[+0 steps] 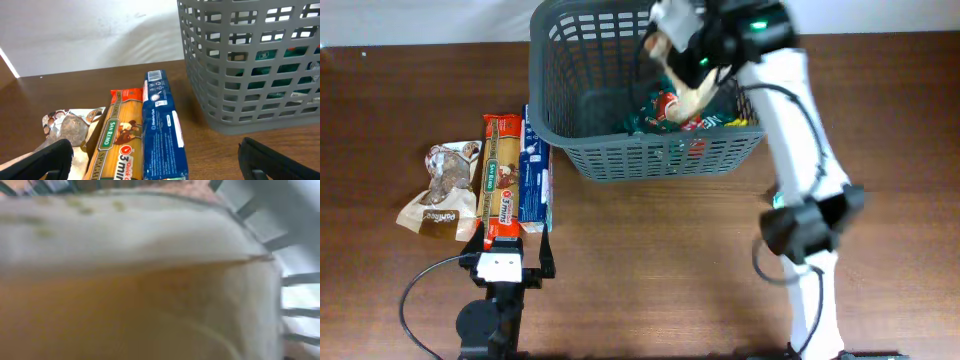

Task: Pack container
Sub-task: 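Carry the beige bag with the right gripper into the basket, release, then grasp the mint-green packet with the right gripper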

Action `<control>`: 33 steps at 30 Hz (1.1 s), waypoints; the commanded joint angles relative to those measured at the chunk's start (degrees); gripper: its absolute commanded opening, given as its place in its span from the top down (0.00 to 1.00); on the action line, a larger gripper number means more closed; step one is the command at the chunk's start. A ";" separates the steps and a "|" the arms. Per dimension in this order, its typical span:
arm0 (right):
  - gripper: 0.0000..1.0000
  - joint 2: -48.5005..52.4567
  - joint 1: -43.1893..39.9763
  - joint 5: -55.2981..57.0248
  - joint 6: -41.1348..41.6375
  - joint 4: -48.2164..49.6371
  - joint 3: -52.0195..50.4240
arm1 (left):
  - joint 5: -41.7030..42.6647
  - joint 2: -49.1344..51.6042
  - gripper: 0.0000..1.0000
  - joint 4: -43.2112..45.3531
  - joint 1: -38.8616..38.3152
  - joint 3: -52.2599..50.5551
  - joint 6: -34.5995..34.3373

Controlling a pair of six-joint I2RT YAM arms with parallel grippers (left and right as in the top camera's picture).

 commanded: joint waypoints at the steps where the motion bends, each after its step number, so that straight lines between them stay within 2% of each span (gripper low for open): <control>1: 0.96 5.07 0.96 0.24 3.23 -0.07 0.02 | 0.63 -0.33 0.01 0.13 -0.07 -0.44 0.72; 3: 0.96 7.06 1.29 0.28 5.03 -0.31 0.02 | 0.63 -0.33 0.01 0.13 -0.07 -0.44 0.72; 4: 0.90 7.30 1.49 0.28 5.77 -0.59 0.02 | 0.63 -0.33 0.01 0.13 -0.07 -0.44 0.72; 5: 0.48 7.37 1.62 0.28 6.01 -1.11 0.02 | 0.61 -0.33 0.01 0.13 -0.07 -0.44 0.72; 6: 0.15 6.62 1.97 1.79 7.74 -1.86 0.24 | 0.63 -0.33 0.01 0.13 -0.07 -0.44 0.72; 9: 0.15 3.50 1.99 6.58 8.94 -4.04 2.47 | 0.61 -0.33 0.01 0.13 -0.07 -0.44 0.72; 12: 0.18 -5.20 0.61 14.08 13.22 -5.27 4.24 | 0.61 -0.33 0.01 0.13 -0.07 -0.44 0.72; 15: 0.20 -12.26 -2.23 14.03 14.25 -4.83 4.20 | 0.61 -0.33 0.01 0.13 -0.07 -0.44 0.72; 17: 0.23 -19.54 -8.20 13.79 17.84 -4.17 4.15 | 0.63 -0.33 0.01 0.13 -0.07 -0.44 0.72; 20: 0.21 -25.18 -16.92 12.87 20.70 -4.42 2.45 | 0.63 -0.33 0.01 0.13 -0.07 -0.44 0.72; 23: 0.18 -29.62 -27.52 11.80 20.76 -3.91 -3.82 | 0.61 -0.33 0.01 0.13 -0.07 -0.44 0.72; 25: 0.14 -32.50 -35.89 9.75 23.34 -2.05 -13.00 | 0.63 -0.33 0.01 0.13 -0.07 -0.44 0.72; 27: 0.14 -33.42 -40.57 6.12 25.03 -2.16 -19.65 | 0.63 -0.33 0.01 0.13 -0.07 -0.44 0.72; 30: 0.14 -33.16 -44.11 -1.09 25.83 -4.42 -30.10 | 0.63 -0.33 0.01 0.13 -0.07 -0.44 0.72; 33: 0.14 -33.14 -43.17 -1.49 24.92 -1.95 -44.48 | 0.61 -0.33 0.01 0.13 -0.07 -0.44 0.72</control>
